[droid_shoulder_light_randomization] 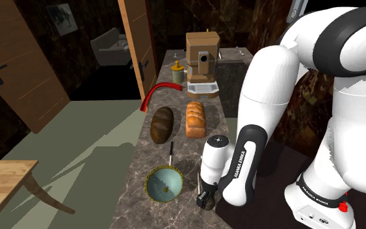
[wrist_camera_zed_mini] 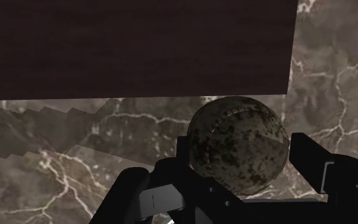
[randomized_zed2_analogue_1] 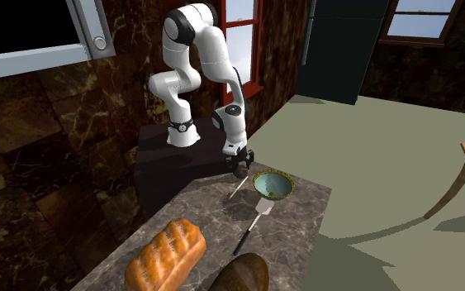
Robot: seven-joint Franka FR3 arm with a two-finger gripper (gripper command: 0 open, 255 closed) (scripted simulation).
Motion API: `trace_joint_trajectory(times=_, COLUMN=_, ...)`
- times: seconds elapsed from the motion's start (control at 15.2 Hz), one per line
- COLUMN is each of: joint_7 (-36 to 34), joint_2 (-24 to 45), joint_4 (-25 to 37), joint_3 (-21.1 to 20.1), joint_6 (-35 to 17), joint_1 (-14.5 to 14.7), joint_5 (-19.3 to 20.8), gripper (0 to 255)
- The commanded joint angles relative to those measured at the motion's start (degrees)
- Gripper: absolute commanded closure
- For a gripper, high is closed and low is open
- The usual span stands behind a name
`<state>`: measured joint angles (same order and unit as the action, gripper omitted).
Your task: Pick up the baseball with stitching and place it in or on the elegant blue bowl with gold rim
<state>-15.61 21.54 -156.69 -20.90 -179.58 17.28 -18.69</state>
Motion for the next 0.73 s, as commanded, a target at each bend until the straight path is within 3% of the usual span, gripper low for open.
trace_joint_trajectory(times=0.0, joint_7=-0.01, joint_2=0.13, joint_4=-0.15, joint_3=0.16, joint_6=0.07, joint_1=-0.08, joint_5=-0.06, gripper=255)
trace_joint_trajectory(times=0.66, joint_7=-0.21, joint_2=-2.28, joint_4=-0.82, joint_3=-0.55, joint_6=1.81, joint_1=-0.61, joint_5=-0.31, gripper=255)
